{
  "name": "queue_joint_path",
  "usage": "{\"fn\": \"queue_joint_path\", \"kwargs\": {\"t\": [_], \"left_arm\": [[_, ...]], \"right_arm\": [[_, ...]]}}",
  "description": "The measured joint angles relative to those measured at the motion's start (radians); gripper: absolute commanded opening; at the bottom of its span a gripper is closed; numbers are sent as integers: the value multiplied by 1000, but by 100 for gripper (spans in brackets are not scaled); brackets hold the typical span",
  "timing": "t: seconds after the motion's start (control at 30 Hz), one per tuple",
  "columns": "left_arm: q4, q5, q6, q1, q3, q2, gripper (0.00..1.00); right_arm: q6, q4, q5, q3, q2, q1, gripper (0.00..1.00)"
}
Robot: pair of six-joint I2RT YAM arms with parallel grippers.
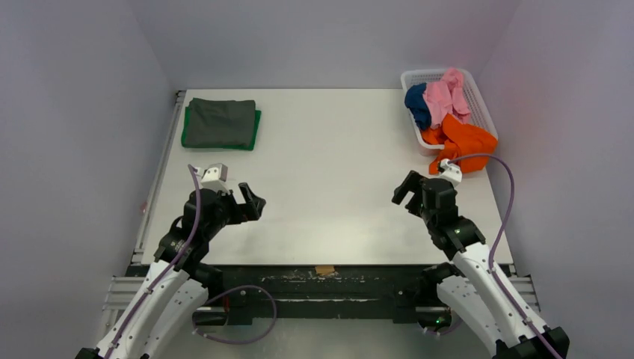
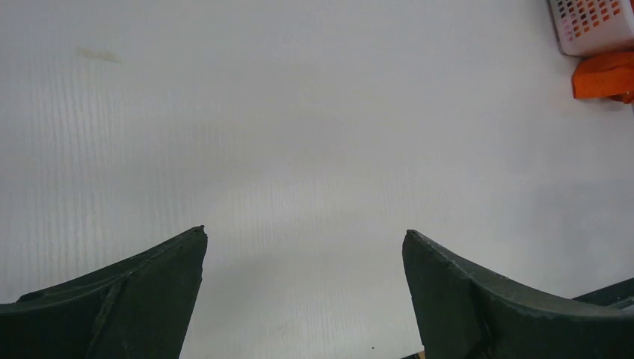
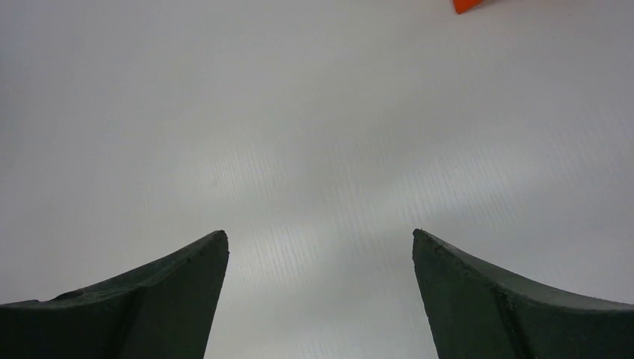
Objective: Fold and stack the t-shirts
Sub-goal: Grab crumpled tshirt from bin with the right arm
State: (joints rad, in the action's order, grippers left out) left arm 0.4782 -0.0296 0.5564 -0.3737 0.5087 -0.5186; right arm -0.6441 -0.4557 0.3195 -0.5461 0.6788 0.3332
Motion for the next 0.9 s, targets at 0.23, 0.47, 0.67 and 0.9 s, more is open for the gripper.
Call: {"fn": "queue_joint_path", "kwargs": {"t": [0.23, 0.47, 0.67, 0.9], "left_arm": [[-7, 2, 0, 0, 0, 0, 100], [-7, -2, 0, 0, 0, 0, 100], [-7, -23, 0, 0, 0, -10, 100], [-6, -60, 0, 0, 0, -36, 100]], "right_arm": [[25, 32, 11, -29, 43, 0, 95], [82, 60, 202, -303, 344, -14, 97], [166, 90, 231, -632, 663, -135, 92], [210, 27, 171, -1003, 1002, -296, 86]]}}
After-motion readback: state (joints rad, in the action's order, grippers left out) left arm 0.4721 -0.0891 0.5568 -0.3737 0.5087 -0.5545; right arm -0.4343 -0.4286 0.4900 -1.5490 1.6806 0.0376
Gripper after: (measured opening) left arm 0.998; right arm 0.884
